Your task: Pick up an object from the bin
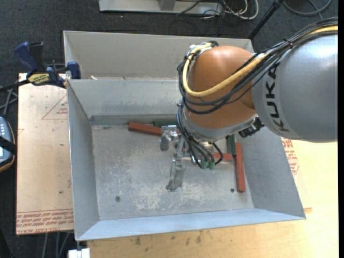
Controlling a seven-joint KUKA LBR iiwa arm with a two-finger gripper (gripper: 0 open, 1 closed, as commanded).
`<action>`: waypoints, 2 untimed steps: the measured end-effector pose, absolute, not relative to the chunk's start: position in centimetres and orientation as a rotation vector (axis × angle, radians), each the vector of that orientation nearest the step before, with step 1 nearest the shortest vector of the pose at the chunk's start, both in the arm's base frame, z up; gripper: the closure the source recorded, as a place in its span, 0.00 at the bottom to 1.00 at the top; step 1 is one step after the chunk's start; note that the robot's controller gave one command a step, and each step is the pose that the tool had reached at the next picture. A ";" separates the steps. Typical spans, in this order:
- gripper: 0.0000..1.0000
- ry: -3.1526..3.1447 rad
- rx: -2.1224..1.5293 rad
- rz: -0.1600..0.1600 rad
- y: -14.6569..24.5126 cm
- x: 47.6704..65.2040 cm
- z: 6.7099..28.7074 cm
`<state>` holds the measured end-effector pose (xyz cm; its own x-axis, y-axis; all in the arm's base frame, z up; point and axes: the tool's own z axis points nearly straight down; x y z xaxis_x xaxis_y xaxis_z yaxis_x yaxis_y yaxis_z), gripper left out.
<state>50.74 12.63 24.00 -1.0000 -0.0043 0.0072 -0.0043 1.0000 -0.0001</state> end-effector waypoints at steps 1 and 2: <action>0.00 -3.142 0.001 -0.002 12.6 50.9 24.4; 0.00 -3.142 0.173 -0.002 10.5 53.9 18.3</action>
Offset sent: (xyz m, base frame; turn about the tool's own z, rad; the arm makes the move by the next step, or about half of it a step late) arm 0.0803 -0.0581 -0.1700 -0.2969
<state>53.88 10.53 18.27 -0.9939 -0.1100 -0.0053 -0.1100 0.9939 0.0011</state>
